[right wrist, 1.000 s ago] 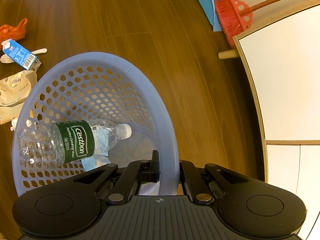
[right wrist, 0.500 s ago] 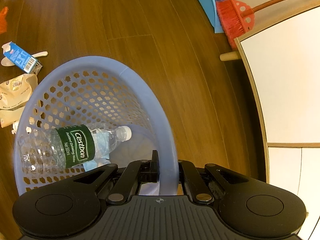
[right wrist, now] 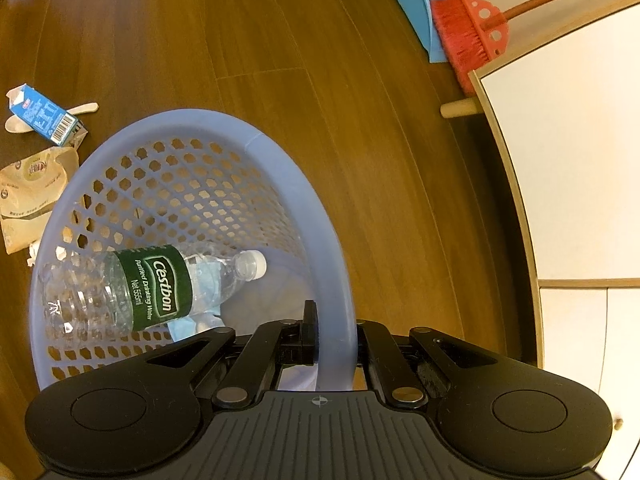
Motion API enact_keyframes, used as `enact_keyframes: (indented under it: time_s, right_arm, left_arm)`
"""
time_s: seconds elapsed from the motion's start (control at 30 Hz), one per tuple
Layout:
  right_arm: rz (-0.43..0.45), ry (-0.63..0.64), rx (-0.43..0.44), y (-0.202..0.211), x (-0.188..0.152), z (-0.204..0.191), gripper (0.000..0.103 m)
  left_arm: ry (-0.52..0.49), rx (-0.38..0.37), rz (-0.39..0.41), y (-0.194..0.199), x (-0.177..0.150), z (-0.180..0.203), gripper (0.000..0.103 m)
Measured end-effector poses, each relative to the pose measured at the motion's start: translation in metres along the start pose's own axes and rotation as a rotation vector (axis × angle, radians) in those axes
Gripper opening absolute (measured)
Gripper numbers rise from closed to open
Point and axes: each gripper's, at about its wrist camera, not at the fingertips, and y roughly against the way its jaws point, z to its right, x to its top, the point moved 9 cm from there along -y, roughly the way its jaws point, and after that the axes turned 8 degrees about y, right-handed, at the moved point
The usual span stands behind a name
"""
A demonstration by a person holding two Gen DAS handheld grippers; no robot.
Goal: Collect trash
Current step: 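Lift the red bag over the basket and open the left gripper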
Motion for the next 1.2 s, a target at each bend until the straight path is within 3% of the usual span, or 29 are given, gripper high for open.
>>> enact_keyframes:
  time_s: [0.43,1.2]
  right_arm:
    - [0.014,0.007,0.013,0.001,0.005,-0.003,0.000]
    - [0.024,0.017,0.036,-0.007,0.010,-0.007,0.000]
  left_arm:
    - [-0.153,-0.071,0.019,-0.017,0.038,0.088,0.026]
    - [-0.292,-0.047,0.008,-0.054,0.076,0.137,0.026]
